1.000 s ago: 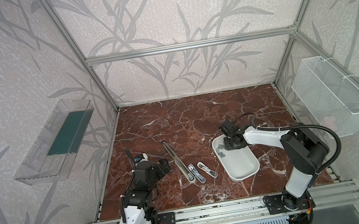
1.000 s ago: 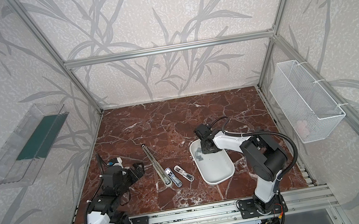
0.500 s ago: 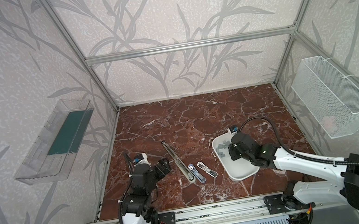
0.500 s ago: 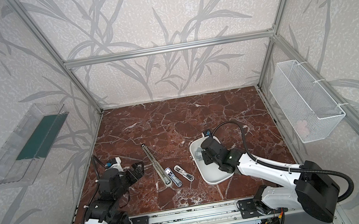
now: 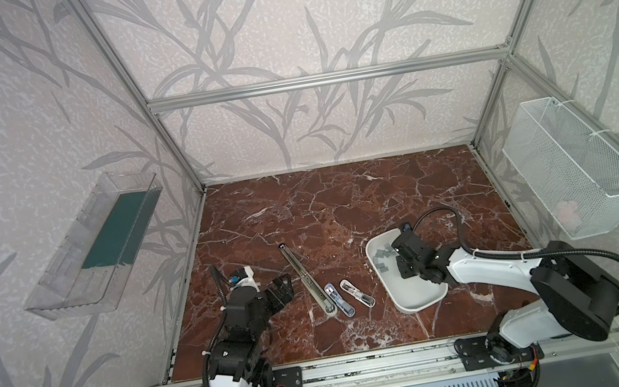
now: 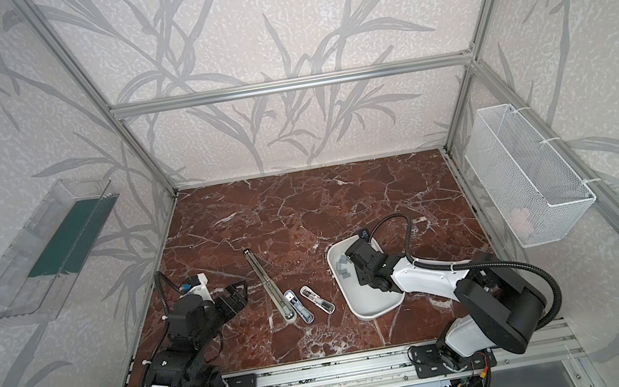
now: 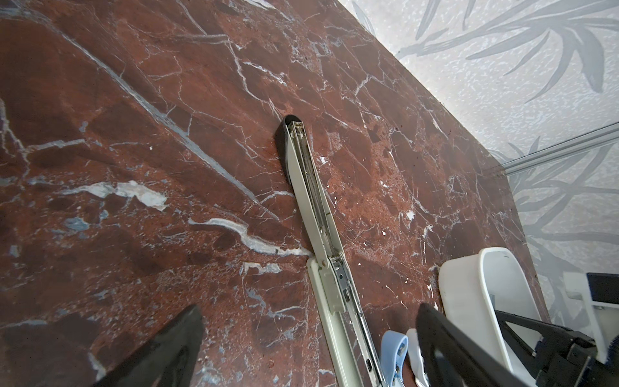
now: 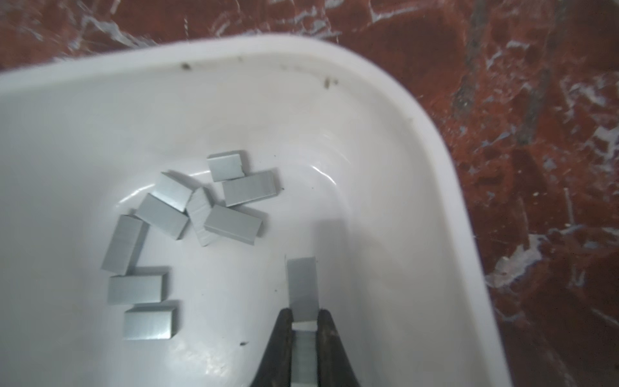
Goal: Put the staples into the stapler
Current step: 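Close the right gripper on a grey staple strip in the tray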
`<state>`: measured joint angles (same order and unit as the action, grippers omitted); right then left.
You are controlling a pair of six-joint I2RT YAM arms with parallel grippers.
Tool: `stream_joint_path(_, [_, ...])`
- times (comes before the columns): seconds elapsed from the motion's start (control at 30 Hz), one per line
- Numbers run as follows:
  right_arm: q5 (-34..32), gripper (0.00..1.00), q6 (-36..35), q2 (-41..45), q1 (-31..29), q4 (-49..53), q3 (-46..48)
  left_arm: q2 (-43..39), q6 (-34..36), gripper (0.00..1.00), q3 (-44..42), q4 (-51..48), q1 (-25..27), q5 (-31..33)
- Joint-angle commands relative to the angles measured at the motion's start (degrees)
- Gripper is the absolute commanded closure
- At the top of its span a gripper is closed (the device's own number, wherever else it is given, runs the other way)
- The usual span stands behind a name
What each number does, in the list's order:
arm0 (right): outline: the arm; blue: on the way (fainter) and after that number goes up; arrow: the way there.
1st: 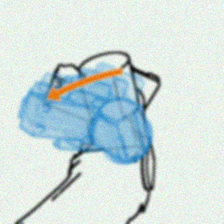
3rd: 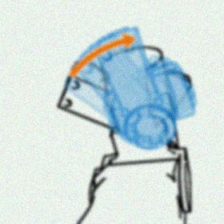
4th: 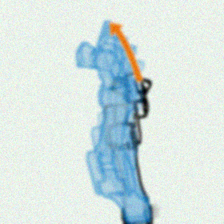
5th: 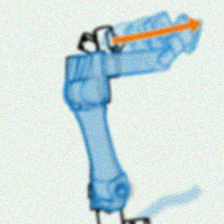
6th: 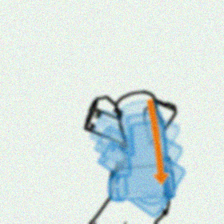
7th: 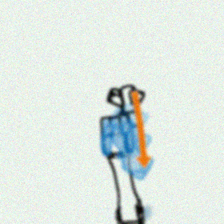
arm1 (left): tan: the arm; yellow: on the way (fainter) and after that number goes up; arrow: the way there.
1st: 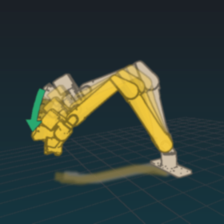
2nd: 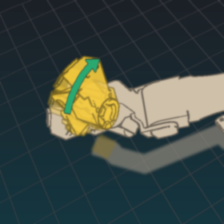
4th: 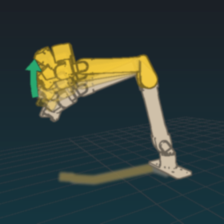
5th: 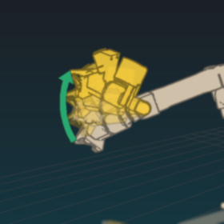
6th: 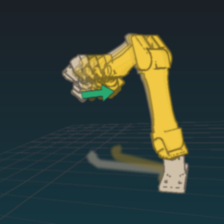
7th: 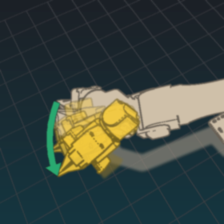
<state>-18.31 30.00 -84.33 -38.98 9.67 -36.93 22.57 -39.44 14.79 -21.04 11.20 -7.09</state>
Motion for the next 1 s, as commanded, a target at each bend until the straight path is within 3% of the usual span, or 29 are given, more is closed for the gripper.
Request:
stream_joint_path(0.0, [3.34, 0.85, -0.89, -3.18, 2.43, 0.79, -3.46, 0.87, 0.32, 0.01, -0.35, 0.42, 0.06, 1.20])
stream_joint_path(0.17, [4.87, 0.74, -1.58, -7.35, 3.71, 2.05, -6.38, 1.69, 0.65, 0.01, -0.01, 1.02, 0.08, 1.90])
stream_joint_path(0.33, [4.08, 0.67, -1.03, -5.24, 3.74, 3.59, -5.31, 1.95, 0.72, 0.01, 0.07, 1.09, 0.07, 2.11])
stream_joint_path(0.97, [4.66, 0.73, -0.27, -4.39, 3.71, 3.10, -3.35, 1.25, 0.74, 0.01, 0.03, 0.98, 0.06, 2.00])
